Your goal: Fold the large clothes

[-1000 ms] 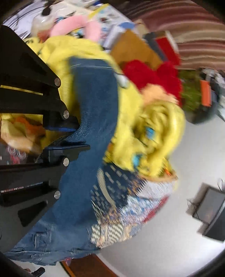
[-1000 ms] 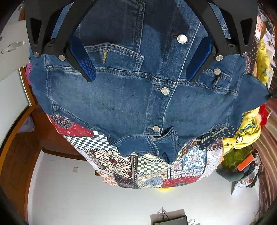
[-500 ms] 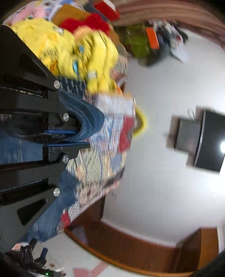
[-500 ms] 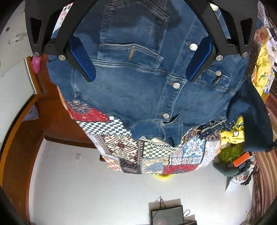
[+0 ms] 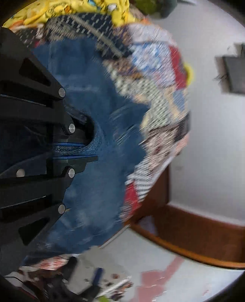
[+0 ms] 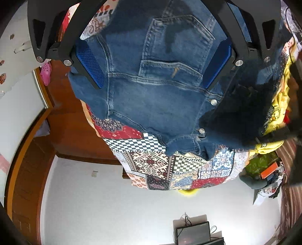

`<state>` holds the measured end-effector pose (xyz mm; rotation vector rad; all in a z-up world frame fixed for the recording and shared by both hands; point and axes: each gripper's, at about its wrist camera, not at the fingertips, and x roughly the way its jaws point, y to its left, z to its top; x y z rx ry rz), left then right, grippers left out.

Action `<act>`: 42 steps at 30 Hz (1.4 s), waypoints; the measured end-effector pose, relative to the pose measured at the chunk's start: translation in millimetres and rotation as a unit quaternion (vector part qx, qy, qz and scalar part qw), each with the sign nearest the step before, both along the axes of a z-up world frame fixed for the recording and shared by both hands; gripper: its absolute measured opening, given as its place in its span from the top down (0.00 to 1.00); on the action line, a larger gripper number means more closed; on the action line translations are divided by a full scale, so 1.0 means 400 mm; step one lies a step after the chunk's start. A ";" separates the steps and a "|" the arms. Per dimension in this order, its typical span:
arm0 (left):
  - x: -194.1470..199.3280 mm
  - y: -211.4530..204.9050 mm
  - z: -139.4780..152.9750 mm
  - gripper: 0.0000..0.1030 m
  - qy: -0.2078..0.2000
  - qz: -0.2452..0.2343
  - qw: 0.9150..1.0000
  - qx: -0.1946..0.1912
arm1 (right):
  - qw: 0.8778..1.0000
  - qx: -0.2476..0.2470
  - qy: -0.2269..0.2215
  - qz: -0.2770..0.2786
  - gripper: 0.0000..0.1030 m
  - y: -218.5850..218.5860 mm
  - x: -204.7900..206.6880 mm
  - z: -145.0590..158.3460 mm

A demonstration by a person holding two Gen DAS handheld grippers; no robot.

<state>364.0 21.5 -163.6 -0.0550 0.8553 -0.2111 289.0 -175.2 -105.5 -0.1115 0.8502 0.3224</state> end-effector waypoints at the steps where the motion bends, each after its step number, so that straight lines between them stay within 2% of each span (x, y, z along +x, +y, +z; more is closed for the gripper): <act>1: -0.006 -0.029 -0.032 0.94 0.016 -0.016 1.000 0.008 | 1.000 0.000 0.001 0.000 0.00 -0.007 -0.003 -0.003; 5: -0.042 -0.103 -0.106 0.94 0.061 -0.050 0.997 0.021 | 1.000 -0.002 0.010 0.004 0.00 -0.018 -0.012 -0.014; 9: -0.076 -0.133 -0.157 0.92 0.093 -0.065 0.993 0.040 | 1.000 -0.004 0.015 0.006 0.00 -0.020 -0.021 -0.015; 12: -0.108 -0.113 -0.166 0.75 0.109 -0.070 0.991 0.029 | 1.000 -0.005 0.016 0.009 0.00 -0.012 -0.022 -0.012; 14: -0.128 -0.093 -0.156 0.54 0.108 -0.067 0.992 0.021 | 1.000 -0.006 0.015 0.014 0.00 -0.001 -0.023 -0.006; 18: -0.174 -0.023 -0.109 0.51 0.090 -0.051 0.994 0.017 | 0.999 -0.010 0.006 0.034 0.00 0.042 -0.024 0.013; 22: -0.218 0.100 -0.057 0.37 0.057 -0.003 0.998 0.027 | 0.997 -0.021 -0.009 0.069 0.00 0.123 -0.023 0.033; 25: -0.245 0.180 -0.038 0.34 0.039 0.034 0.998 0.044 | 0.994 -0.026 -0.014 0.108 0.00 0.202 -0.022 0.034; 29: -0.276 0.295 -0.038 0.29 0.028 0.090 0.993 0.072 | 0.985 -0.035 -0.009 0.167 0.00 0.319 -0.022 0.014; 33: -0.295 0.380 -0.067 0.29 0.041 0.124 0.990 0.059 | 0.975 -0.045 0.015 0.216 0.01 0.436 -0.010 -0.032; 39: -0.320 0.448 -0.129 0.29 0.062 0.148 0.986 0.038 | 0.963 -0.078 0.059 0.253 0.03 0.558 0.030 -0.120; 42: -0.320 0.457 -0.155 0.29 0.073 0.153 0.985 0.035 | 0.957 -0.097 0.081 0.260 0.11 0.594 0.047 -0.160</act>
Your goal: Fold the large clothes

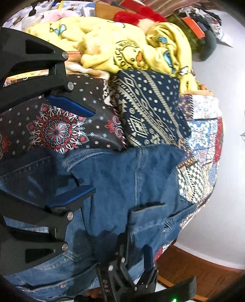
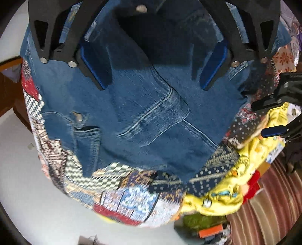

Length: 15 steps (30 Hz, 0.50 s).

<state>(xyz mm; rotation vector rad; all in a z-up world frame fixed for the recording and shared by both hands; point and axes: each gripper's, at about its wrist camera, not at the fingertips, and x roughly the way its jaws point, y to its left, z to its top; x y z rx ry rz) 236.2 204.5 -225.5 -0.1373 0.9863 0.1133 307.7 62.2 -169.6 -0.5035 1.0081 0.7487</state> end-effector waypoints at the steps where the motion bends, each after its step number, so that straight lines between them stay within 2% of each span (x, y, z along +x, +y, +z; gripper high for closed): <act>1: 0.002 0.005 -0.010 0.29 0.004 0.003 1.000 -0.002 | 1.000 -0.007 0.006 0.001 0.13 0.007 0.010 -0.006; 6: 0.008 0.022 -0.040 0.29 0.012 0.014 0.999 -0.029 | 1.000 -0.020 0.023 -0.001 0.22 0.024 0.035 -0.045; 8: 0.009 0.025 -0.044 0.29 0.013 0.016 0.999 -0.032 | 1.000 -0.014 0.025 -0.006 0.35 0.019 0.042 -0.045; 10: 0.010 0.025 -0.045 0.29 0.013 0.019 0.999 -0.031 | 0.999 0.000 0.046 -0.011 0.42 0.012 0.054 -0.049; 12: 0.009 0.025 -0.039 0.29 0.011 0.021 0.999 -0.033 | 0.998 0.013 0.062 -0.016 0.55 0.002 0.058 -0.046; 14: 0.005 0.023 -0.030 0.29 0.009 0.021 0.999 -0.034 | 0.997 0.022 0.071 -0.011 0.78 0.002 0.056 -0.038; 15: 0.003 0.020 -0.026 0.29 0.008 0.021 0.999 -0.032 | 0.997 0.027 0.075 -0.010 0.80 -0.001 0.052 -0.030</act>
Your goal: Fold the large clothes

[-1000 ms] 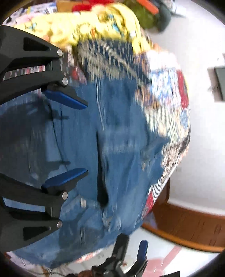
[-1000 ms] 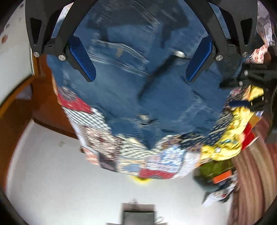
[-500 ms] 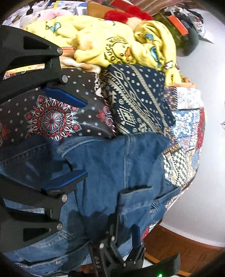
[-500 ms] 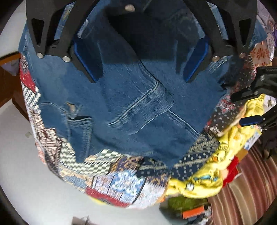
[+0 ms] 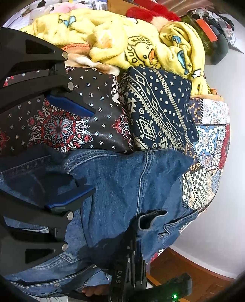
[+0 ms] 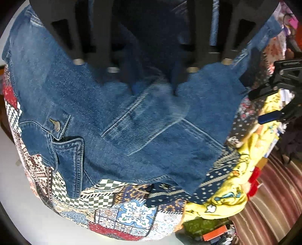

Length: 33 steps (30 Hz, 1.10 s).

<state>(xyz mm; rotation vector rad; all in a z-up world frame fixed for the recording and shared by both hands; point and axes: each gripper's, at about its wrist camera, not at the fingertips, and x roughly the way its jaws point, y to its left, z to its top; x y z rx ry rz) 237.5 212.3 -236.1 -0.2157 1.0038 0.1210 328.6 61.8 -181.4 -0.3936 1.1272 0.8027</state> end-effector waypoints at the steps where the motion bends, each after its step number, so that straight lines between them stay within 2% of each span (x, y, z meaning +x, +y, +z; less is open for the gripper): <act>1: -0.002 -0.003 0.005 0.29 -0.001 0.000 1.000 0.003 | 1.000 0.003 -0.004 -0.003 0.81 -0.002 -0.004 0.008; 9: -0.001 -0.047 0.063 0.29 -0.017 -0.012 1.000 0.022 | 0.996 0.065 -0.043 -0.049 0.87 -0.099 -0.002 0.129; 15: 0.033 -0.111 0.106 0.29 -0.032 -0.030 0.998 0.034 | 0.985 0.118 -0.072 -0.106 0.87 -0.260 0.010 0.230; 19: 0.055 -0.165 0.116 0.29 -0.037 -0.045 0.998 0.036 | 0.977 0.131 -0.082 -0.147 0.87 -0.371 0.019 0.251; 25: 0.088 -0.257 0.111 0.29 -0.031 -0.070 0.996 0.038 | 0.966 0.132 -0.064 -0.211 0.87 -0.543 0.033 0.199; 30: 0.101 -0.303 0.094 0.29 -0.019 -0.084 0.995 0.040 | 0.959 0.133 -0.005 -0.249 0.87 -0.625 0.025 0.074; 33: 0.106 -0.319 0.082 0.29 -0.010 -0.091 0.995 0.042 | 0.955 0.136 0.018 -0.262 0.87 -0.649 0.017 0.025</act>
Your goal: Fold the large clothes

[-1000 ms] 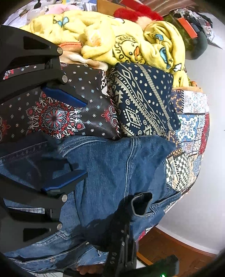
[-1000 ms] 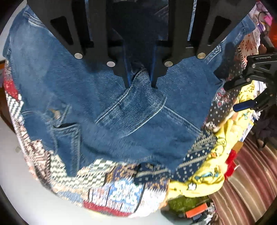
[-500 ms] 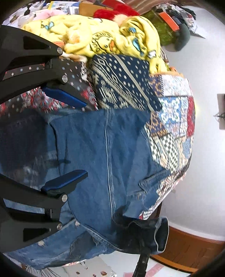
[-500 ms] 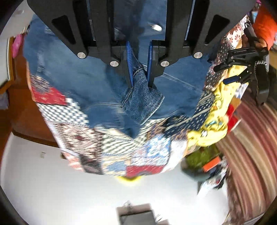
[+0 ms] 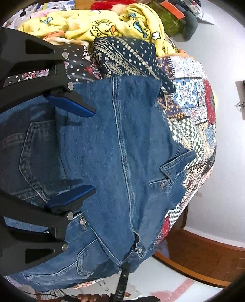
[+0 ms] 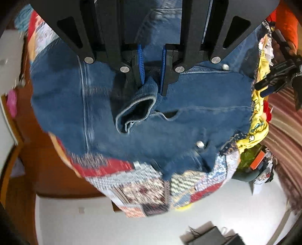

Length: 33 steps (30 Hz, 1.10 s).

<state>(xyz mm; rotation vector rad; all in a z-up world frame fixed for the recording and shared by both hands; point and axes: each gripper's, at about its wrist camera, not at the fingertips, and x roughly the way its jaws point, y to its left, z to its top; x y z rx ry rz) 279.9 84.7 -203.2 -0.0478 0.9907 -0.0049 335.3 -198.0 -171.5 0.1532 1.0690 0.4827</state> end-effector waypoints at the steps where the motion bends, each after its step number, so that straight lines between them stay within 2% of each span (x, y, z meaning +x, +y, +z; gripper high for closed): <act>1: 0.002 -0.005 -0.004 0.29 0.003 -0.002 1.000 0.003 | 1.000 0.001 0.005 -0.003 0.87 -0.015 -0.004 -0.013; 5: 0.005 -0.014 -0.021 0.29 0.012 -0.005 1.000 0.014 | 1.000 -0.003 0.011 -0.002 0.86 -0.040 -0.024 -0.034; 9: 0.014 -0.023 -0.029 0.29 0.019 -0.010 1.000 0.015 | 0.999 -0.036 0.009 -0.014 0.65 -0.063 -0.037 -0.023; 11: 0.020 -0.030 -0.026 0.29 0.016 -0.014 1.000 0.019 | 0.998 -0.057 0.006 -0.024 0.47 -0.080 -0.040 -0.009; 14: 0.034 -0.044 -0.011 0.29 0.006 -0.018 1.000 0.023 | 0.998 -0.051 -0.010 -0.047 0.35 -0.139 -0.048 0.025; 17: 0.055 -0.058 0.005 0.29 -0.006 -0.020 0.999 0.026 | 0.994 -0.038 -0.017 -0.101 0.25 -0.233 -0.051 0.043; 19: 0.069 -0.065 0.013 0.29 -0.010 -0.020 1.000 0.020 | 0.990 -0.026 -0.010 -0.137 0.24 -0.294 -0.050 0.033; 22: 0.081 -0.079 0.013 0.29 -0.011 -0.022 1.000 0.010 | 0.980 0.000 0.029 -0.198 0.24 -0.389 -0.025 -0.006; 26: 0.087 -0.095 -0.005 0.29 -0.003 -0.025 1.000 0.006 | 0.960 0.055 0.097 -0.257 0.24 -0.488 0.001 -0.108; 33: 0.091 -0.086 -0.043 0.29 0.020 -0.016 1.000 0.007 | 0.936 0.116 0.167 -0.289 0.24 -0.517 0.041 -0.242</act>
